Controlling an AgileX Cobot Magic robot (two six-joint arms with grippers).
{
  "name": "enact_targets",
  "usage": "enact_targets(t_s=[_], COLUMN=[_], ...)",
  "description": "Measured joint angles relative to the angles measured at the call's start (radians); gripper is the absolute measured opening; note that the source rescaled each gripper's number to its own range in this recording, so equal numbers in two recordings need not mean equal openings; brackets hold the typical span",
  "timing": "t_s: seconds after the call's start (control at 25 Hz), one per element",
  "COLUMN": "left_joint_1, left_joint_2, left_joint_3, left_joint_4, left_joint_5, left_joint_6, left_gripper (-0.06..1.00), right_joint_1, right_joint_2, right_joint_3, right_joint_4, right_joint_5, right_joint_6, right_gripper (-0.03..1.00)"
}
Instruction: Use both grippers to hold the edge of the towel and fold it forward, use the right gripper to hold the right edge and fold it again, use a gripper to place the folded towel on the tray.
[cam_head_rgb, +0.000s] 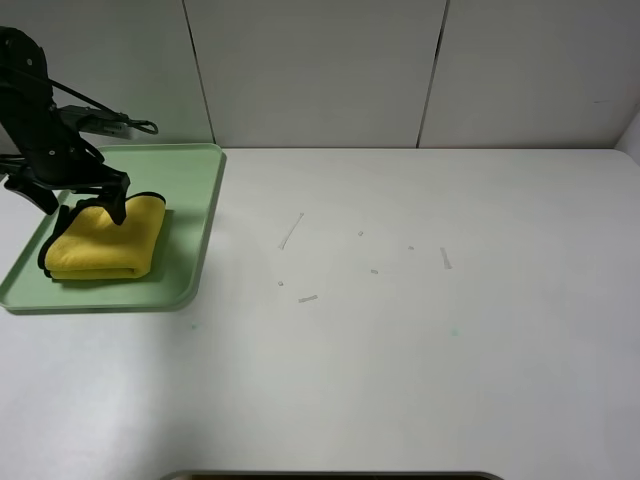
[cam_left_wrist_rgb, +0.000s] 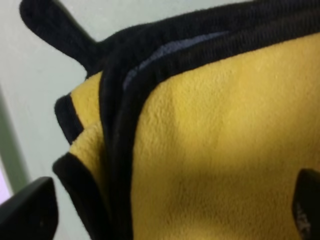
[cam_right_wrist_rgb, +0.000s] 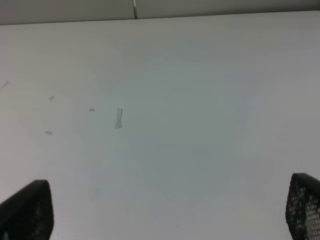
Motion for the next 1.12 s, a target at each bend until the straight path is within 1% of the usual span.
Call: enact_targets(t_s=[0.24,0.6,0.76,0.92,1.0,1.12], left_joint_1=[0.0,0.0,0.0,0.0,0.0,0.0], left_joint_2=[-0.058,-0.275,-0.406,-0.554,-0.648,-0.788], left_joint_3=[0.0,0.007,0.073,0.17,0.223,0.295], left_joint_4=[0.0,-0.025,-0.051,-0.105,-0.13,-0.148], left_joint_5=[0.077,0.262,0.305,0.316,0.328,0.367], left_joint_6=[0.0,0.004,0.041,0.08,0.082,0.082], left_gripper=[0.99,1.0,1.0,1.0,1.0,1.0], right_joint_1=[0.0,0.0,0.0,0.0,0.0,0.0], right_joint_2=[0.0,0.0,0.0,0.0,0.0,0.0], right_joint_3=[0.0,0.0,0.0,0.0,0.0,0.0], right_joint_4=[0.0,0.0,0.0,0.0,0.0,0.0], right_joint_5=[0.0,-0.001,-0.001,-0.001,-0.001,-0.001], right_joint_6=[0.0,0.0,0.0,0.0,0.0,0.0], right_gripper=[1.0,1.0,1.0,1.0,1.0,1.0])
